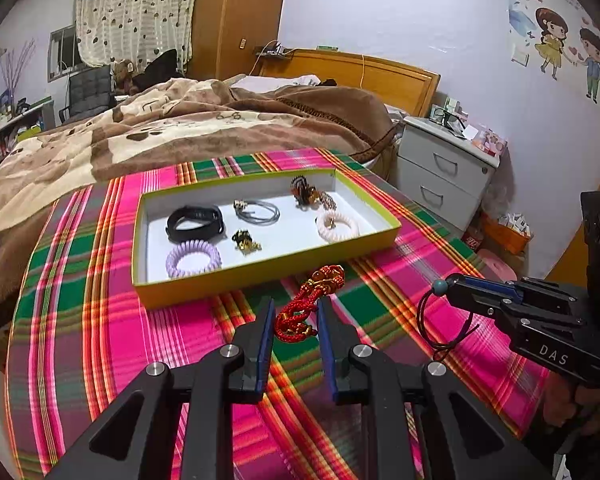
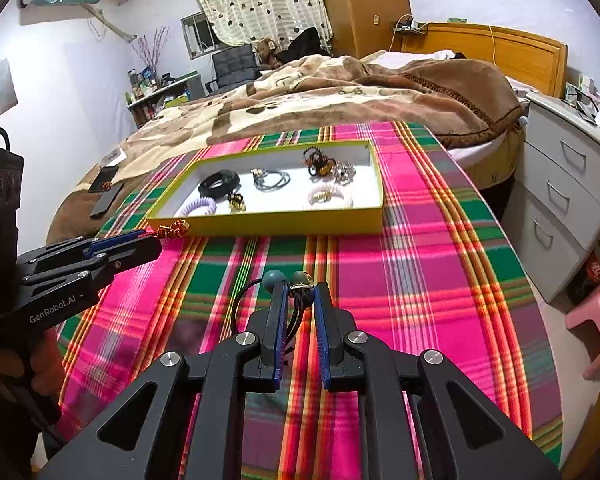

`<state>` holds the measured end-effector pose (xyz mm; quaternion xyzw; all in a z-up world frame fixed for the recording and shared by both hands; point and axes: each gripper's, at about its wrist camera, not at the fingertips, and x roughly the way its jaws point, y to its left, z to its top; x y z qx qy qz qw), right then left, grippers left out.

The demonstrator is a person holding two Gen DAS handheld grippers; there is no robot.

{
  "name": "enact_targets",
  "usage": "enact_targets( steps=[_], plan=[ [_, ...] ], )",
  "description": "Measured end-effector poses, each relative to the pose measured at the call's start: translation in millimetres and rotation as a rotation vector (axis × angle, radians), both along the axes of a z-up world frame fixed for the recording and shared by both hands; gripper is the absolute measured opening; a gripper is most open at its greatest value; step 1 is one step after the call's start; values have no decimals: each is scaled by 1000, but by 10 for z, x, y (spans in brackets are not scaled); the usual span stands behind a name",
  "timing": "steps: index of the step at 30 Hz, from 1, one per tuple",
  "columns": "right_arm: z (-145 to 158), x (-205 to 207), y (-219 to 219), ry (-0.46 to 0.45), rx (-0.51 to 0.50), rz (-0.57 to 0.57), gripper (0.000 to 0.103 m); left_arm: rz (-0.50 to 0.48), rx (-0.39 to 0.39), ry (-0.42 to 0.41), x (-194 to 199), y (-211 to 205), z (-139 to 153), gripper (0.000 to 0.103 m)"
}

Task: Organize jewelry
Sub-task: 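Carry the red bracelet with the left tool while the right tool carries the cord bracelet into the box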

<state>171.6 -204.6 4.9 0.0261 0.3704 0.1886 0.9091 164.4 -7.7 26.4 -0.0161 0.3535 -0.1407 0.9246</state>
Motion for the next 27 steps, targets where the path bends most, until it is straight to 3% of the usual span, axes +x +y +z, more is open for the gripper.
enact_targets(
  steps=[17, 27],
  plan=[
    [318, 497, 61, -69, 23, -2, 14, 13, 22, -5, 493, 55, 84, 21],
    [320, 909, 98, -57, 35, -11, 14, 15, 31, 0, 828, 52, 33, 21]
  ],
)
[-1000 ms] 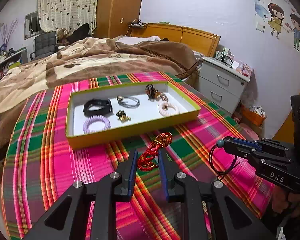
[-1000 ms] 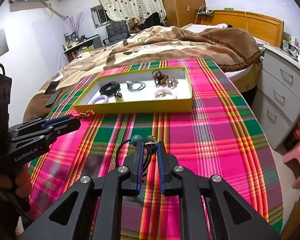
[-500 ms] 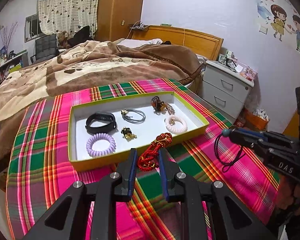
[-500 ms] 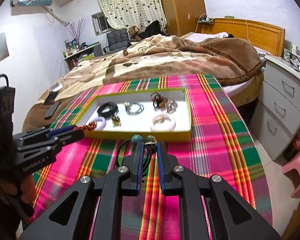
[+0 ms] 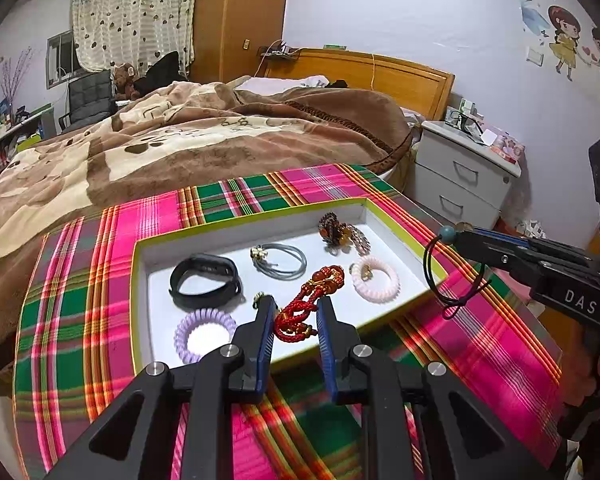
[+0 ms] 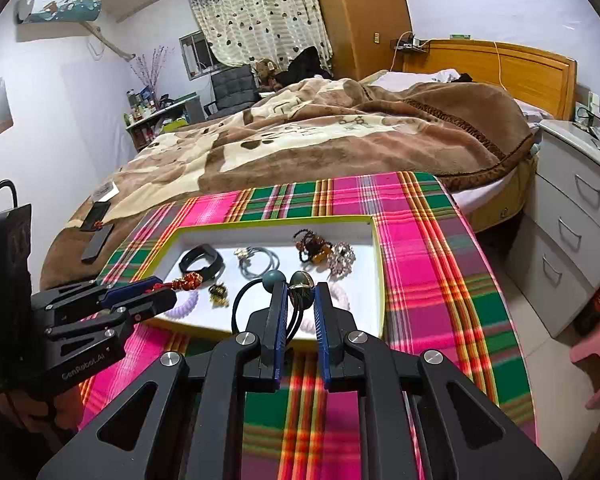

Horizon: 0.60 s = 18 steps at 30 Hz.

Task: Organize jewelry
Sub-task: 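Carry the red bracelet with the left tool while the right tool carries the cord bracelet into the box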

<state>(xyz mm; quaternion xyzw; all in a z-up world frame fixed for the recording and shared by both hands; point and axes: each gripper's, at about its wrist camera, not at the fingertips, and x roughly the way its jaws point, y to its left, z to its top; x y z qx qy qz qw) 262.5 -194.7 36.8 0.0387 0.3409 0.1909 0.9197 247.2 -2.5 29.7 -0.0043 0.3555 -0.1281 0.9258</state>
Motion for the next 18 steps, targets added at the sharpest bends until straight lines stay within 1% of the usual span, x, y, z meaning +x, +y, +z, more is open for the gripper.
enact_targets(
  steps=[8, 18],
  plan=[
    [-197, 329, 69, 40, -18, -7, 14, -3, 12, 20, 287, -53, -140, 21],
    [-488, 517, 118, 103, -46, -4, 14, -19, 29, 67, 523, -132, -355, 21]
  ],
)
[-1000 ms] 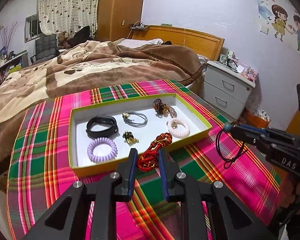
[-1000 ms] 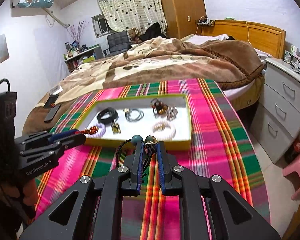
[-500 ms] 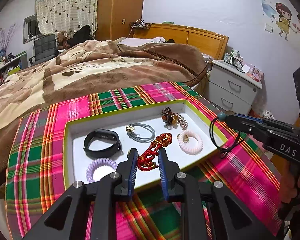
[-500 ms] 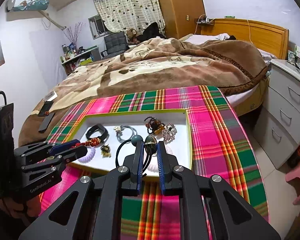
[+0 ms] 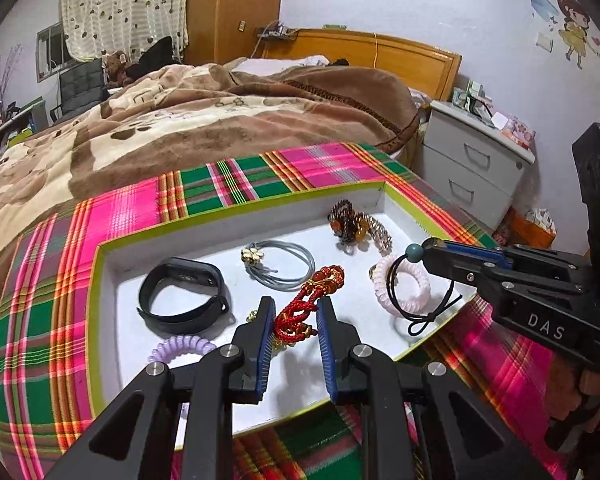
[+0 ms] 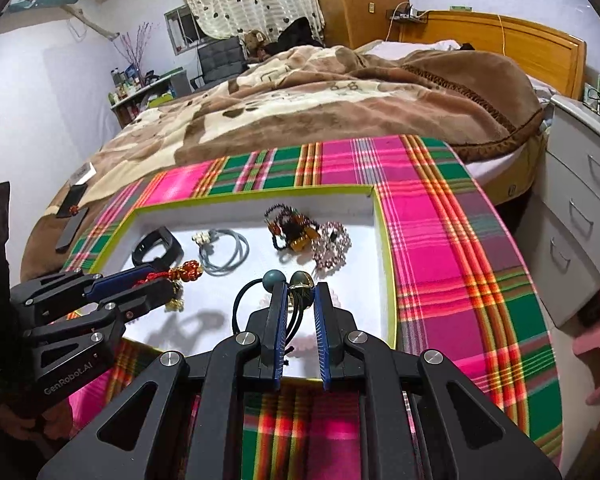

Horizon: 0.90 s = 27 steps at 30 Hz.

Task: Organize jewelry
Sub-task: 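Carry the red bracelet with the left tool while the right tool carries the cord bracelet into the box, then open the left tool to drop the red bracelet while the right tool releases the cord bracelet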

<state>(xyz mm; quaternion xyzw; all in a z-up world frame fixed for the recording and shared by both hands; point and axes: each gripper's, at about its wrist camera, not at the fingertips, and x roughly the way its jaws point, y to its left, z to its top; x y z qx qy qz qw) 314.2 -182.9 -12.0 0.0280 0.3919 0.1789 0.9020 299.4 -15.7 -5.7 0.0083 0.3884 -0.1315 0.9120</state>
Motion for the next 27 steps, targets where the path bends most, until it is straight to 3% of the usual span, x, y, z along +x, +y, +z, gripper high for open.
enact_targets(
  steps=[22, 27],
  plan=[
    [-166, 25, 31, 49, -33, 22, 14, -43, 43, 48, 82, -171, -136, 21],
    [-139, -14, -7, 44, -19, 15, 19, -40, 36, 41, 40, -150, -123, 21]
  ],
)
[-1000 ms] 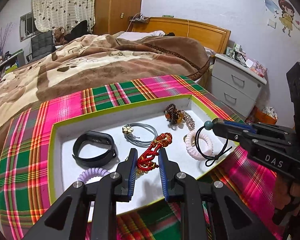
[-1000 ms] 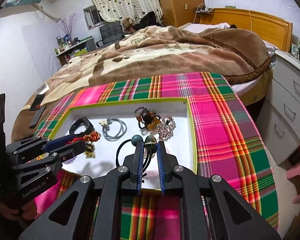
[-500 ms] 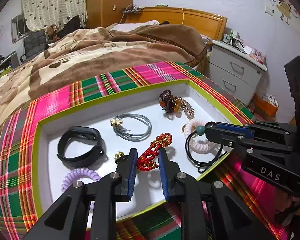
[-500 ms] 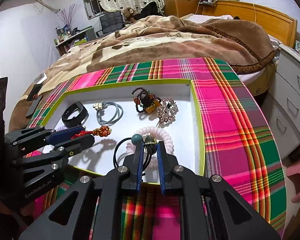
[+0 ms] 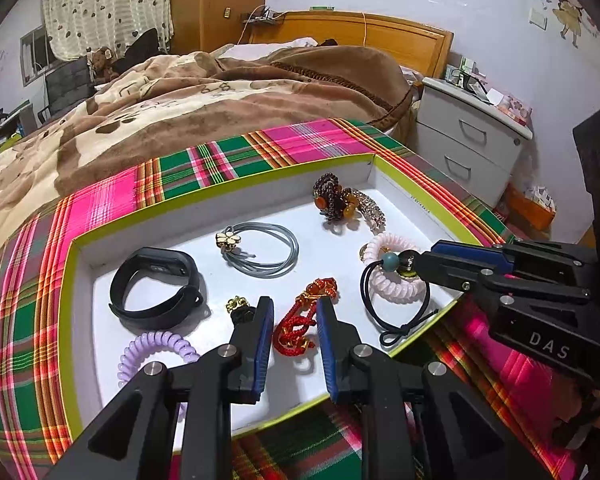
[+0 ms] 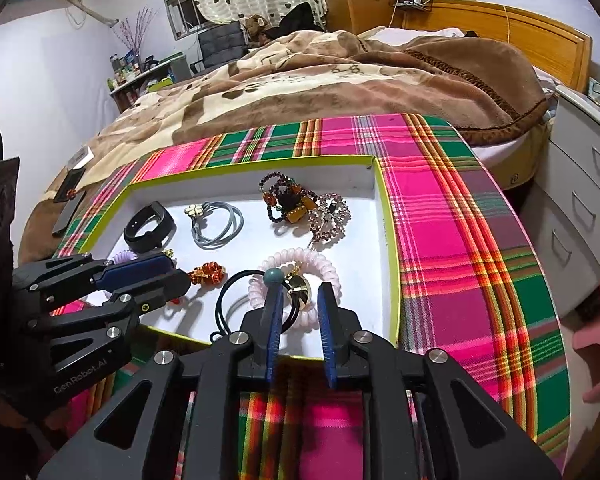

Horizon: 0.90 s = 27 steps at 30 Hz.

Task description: Organize jewelry

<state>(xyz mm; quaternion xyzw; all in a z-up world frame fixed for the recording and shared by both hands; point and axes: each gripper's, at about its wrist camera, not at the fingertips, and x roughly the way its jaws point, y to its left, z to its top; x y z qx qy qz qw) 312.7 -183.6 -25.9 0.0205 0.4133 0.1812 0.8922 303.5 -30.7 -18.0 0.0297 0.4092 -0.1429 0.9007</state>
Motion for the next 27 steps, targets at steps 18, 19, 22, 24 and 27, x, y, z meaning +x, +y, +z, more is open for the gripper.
enact_targets(
  steps=[18, 19, 22, 24, 27],
  plan=[
    [405, -800, -49, -136, 10, 9, 28, 64, -37, -148, -847, 164, 455, 22],
    [416, -840, -47, -140, 8, 9, 28, 75, -39, -151, -920, 183, 462, 22],
    [457, -1065, -31, -164, -4, 17, 29, 101, -53, -153, -1126, 235, 467, 22],
    [475, -1179, -26, -175, -9, 21, 29, 120, -55, -158, -1265, 261, 465, 22],
    [487, -1368, -13, -186, -3, 29, 29, 143, -58, -163, -1474, 297, 456, 22]
  ],
)
